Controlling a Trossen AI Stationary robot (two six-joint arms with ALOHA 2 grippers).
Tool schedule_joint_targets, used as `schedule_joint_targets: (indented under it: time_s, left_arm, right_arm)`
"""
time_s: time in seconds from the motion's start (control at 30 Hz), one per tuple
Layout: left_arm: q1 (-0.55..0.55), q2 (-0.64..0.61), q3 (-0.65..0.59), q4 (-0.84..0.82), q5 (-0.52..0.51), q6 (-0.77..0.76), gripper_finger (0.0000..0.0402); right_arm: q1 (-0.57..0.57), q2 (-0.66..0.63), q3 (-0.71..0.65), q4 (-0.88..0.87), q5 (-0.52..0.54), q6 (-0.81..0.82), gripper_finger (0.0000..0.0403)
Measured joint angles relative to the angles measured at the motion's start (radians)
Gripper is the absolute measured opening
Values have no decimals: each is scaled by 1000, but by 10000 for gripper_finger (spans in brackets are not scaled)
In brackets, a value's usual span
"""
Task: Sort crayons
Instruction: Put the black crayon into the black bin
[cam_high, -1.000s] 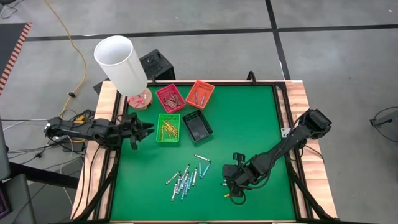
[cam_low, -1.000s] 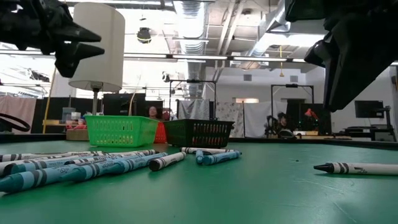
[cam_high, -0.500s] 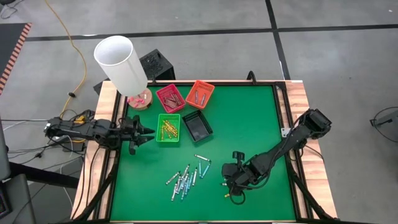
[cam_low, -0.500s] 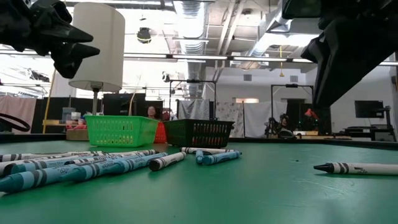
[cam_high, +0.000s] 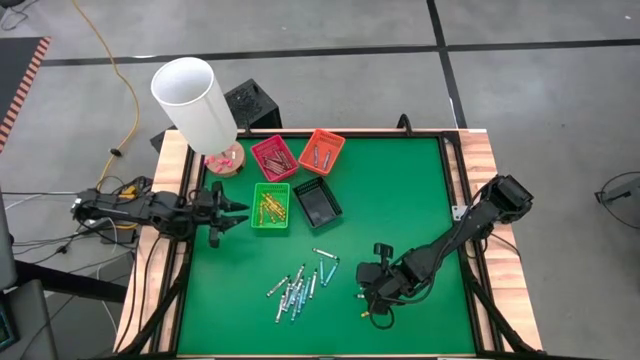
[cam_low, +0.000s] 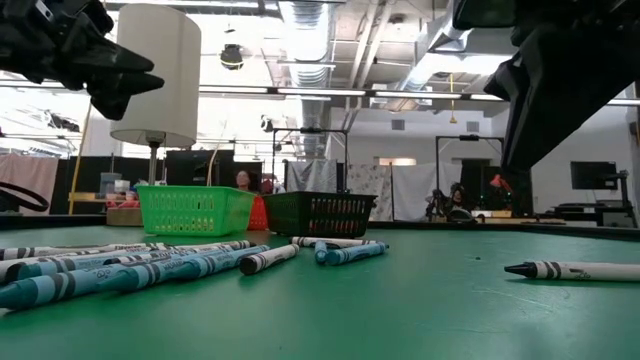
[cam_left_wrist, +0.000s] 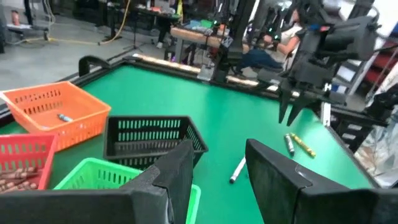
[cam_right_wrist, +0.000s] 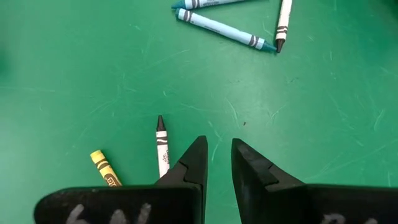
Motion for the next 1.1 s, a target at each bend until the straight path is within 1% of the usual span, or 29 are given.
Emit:
schedule_joint_targets:
  time_s: [0.1,0.23,0.33,0.47,0.63,0.9,1.0,1.1]
  left_arm:
    - [0,-42,1,-8,25,2,137]
    - [0,-106,1,-98,44,-14,137]
    - [0,-97,0,-120,37,-27,137]
    - [0,-100,0,-119,1,-11,137]
    - [0,-100,0,-135,-7,0,137]
    - [0,-100,0,-167,-65,-8,137]
    - [0,-100,0,-169,-66,-12,137]
    - [0,-100,0,-170,-67,-11,137]
  right_arm:
    - [0,0,0,12,0,0,67]
    - [0,0,0,11,0,0,67]
    - [0,0,0,15,4,0,67]
    - [0,0,0,18,27,0,67]
    - [-2,0,0,41,30,2,67]
    - [24,0,0,41,29,28,68]
    - [30,0,0,41,23,36,80]
    - [31,0,0,41,-4,45,104]
